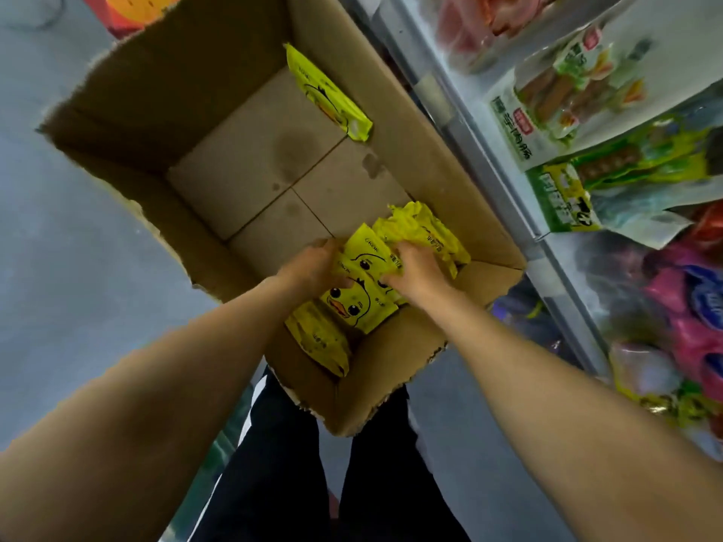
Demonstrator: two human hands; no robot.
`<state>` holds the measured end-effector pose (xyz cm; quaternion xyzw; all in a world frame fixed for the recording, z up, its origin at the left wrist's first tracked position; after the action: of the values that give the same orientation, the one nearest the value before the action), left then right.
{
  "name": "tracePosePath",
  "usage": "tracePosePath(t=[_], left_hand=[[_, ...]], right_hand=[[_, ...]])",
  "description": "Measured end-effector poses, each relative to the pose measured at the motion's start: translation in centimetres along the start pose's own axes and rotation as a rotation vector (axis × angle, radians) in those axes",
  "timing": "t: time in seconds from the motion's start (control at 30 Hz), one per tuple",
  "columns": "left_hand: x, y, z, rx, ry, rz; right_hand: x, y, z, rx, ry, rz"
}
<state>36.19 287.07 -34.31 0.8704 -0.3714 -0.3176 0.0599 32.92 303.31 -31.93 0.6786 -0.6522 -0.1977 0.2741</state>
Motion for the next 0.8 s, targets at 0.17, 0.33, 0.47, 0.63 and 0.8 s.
tracePosePath(t=[0.17, 0.33, 0.47, 0.63, 0.8], left_hand=[[0.6, -0.6, 1.8, -0.017, 0.027, -0.055], [1.1, -0.8, 1.9, -0.027, 0.013, -0.078], [0.6, 0.7, 0.2, -0.015, 0.041, 0.033], [-0.5, 5.7, -3.8, -0.046, 0.082, 0.013], [-2.7, 10.7, -8.5, -0.169, 0.010, -0.175]], right_hand=[[0.0, -0.4, 0.9, -0.030, -0.028, -0.107], [-0.2, 0.0, 1.1, -0.063, -0.053, -0.156], [-0.1, 0.7, 0.1, -0.040, -0.075, -0.096], [0.3, 4.6, -2.9, -0.107, -0.055, 0.024], [0.7, 10.2, -7.5, -0.239, -0.068, 0.117]])
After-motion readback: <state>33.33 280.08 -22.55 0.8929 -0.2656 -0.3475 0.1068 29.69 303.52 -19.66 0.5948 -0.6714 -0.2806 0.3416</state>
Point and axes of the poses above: each hand's wrist, its own z-axis towards the middle knuckle, its own y-axis out of the back of the hand, x = y × z, the point moved 9 cm from there along z, towards the middle knuckle, and after that the axes turned 13 degrees about -z, right-handed, at the moved point
